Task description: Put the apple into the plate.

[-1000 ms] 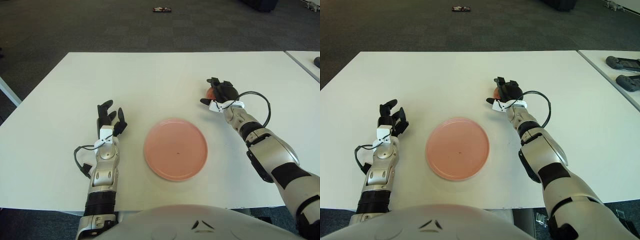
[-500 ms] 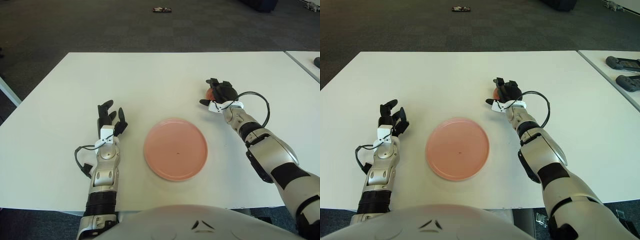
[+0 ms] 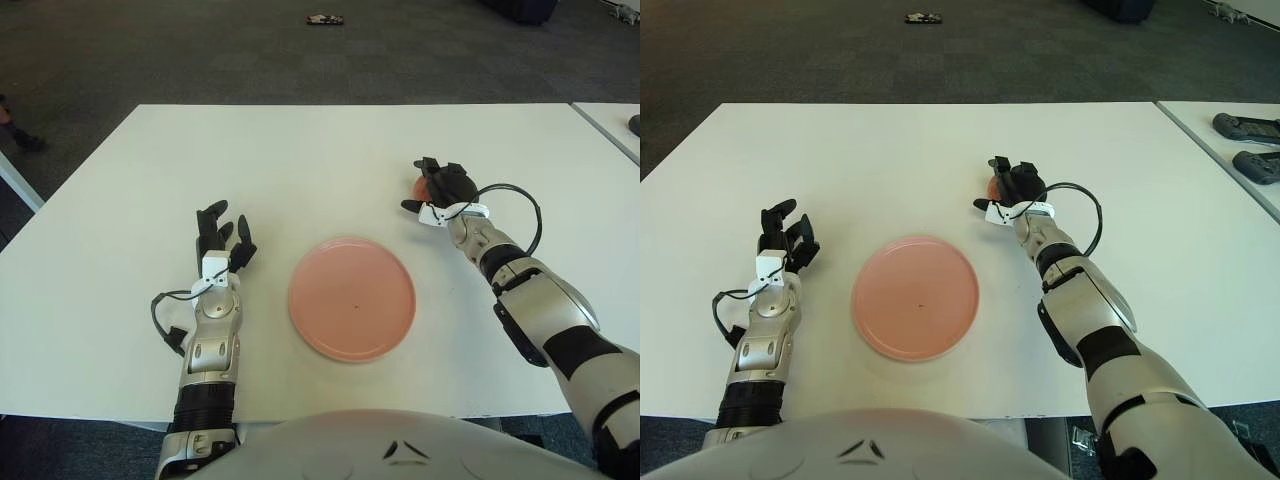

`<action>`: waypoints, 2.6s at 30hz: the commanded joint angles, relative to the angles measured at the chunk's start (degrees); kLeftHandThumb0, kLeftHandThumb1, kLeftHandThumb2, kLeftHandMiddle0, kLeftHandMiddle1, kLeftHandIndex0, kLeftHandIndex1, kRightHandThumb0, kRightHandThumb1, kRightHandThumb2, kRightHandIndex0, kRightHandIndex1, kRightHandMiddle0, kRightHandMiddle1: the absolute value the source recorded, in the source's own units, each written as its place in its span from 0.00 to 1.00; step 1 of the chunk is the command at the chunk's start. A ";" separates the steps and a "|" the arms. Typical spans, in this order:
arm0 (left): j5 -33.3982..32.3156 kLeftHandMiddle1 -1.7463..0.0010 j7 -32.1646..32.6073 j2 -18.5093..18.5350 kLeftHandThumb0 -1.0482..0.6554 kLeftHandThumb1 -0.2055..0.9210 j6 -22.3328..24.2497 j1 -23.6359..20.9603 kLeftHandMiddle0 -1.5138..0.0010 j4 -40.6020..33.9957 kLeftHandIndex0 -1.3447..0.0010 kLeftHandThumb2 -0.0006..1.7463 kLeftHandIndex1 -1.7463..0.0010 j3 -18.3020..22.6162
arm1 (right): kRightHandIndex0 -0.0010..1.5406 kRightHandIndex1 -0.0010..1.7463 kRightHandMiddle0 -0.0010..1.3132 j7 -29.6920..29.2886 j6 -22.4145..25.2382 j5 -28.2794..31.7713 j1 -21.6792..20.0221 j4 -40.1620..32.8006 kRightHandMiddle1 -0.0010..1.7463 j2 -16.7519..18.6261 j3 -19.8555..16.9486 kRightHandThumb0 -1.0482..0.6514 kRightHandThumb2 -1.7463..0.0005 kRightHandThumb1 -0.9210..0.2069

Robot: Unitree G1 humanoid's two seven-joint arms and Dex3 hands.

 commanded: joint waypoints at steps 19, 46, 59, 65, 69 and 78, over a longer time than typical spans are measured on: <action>-0.03 0.71 -0.01 0.43 0.22 1.00 0.00 0.68 0.78 -0.46 1.00 0.45 0.46 0.08 | 0.04 0.37 0.00 1.85 1.20 0.57 3.06 1.36 0.40 -1.44 -1.27 0.16 0.71 0.00; -0.35 0.71 -0.31 0.89 0.21 1.00 -0.02 0.79 0.78 -0.65 1.00 0.44 0.45 0.49 | 0.05 0.42 0.00 2.26 2.20 -2.05 5.73 1.89 0.43 -0.39 1.83 0.17 0.73 0.00; 0.00 0.72 -0.59 1.47 0.21 1.00 -0.47 1.28 0.78 -0.90 1.00 0.45 0.45 0.48 | 0.05 0.45 0.00 1.41 2.29 -3.02 7.46 2.01 0.42 -0.40 4.24 0.18 0.73 0.00; 0.28 0.72 -0.46 1.53 0.20 1.00 -0.25 1.45 0.79 -1.19 1.00 0.46 0.46 0.36 | 0.07 0.45 0.00 1.14 2.37 -3.13 8.21 2.01 0.38 -0.51 4.51 0.19 0.72 0.00; 0.27 0.72 -0.56 1.51 0.20 1.00 -0.12 1.69 0.79 -1.57 1.00 0.46 0.47 0.30 | 0.06 0.44 0.00 0.65 1.98 -3.22 8.57 1.86 0.38 -0.88 4.85 0.19 0.70 0.00; -0.06 0.73 -0.67 1.36 0.20 1.00 0.15 2.17 0.79 -2.35 1.00 0.46 0.47 0.46 | 0.07 0.48 0.00 -2.15 1.25 -3.85 9.73 1.47 0.46 -2.08 5.89 0.18 0.68 0.00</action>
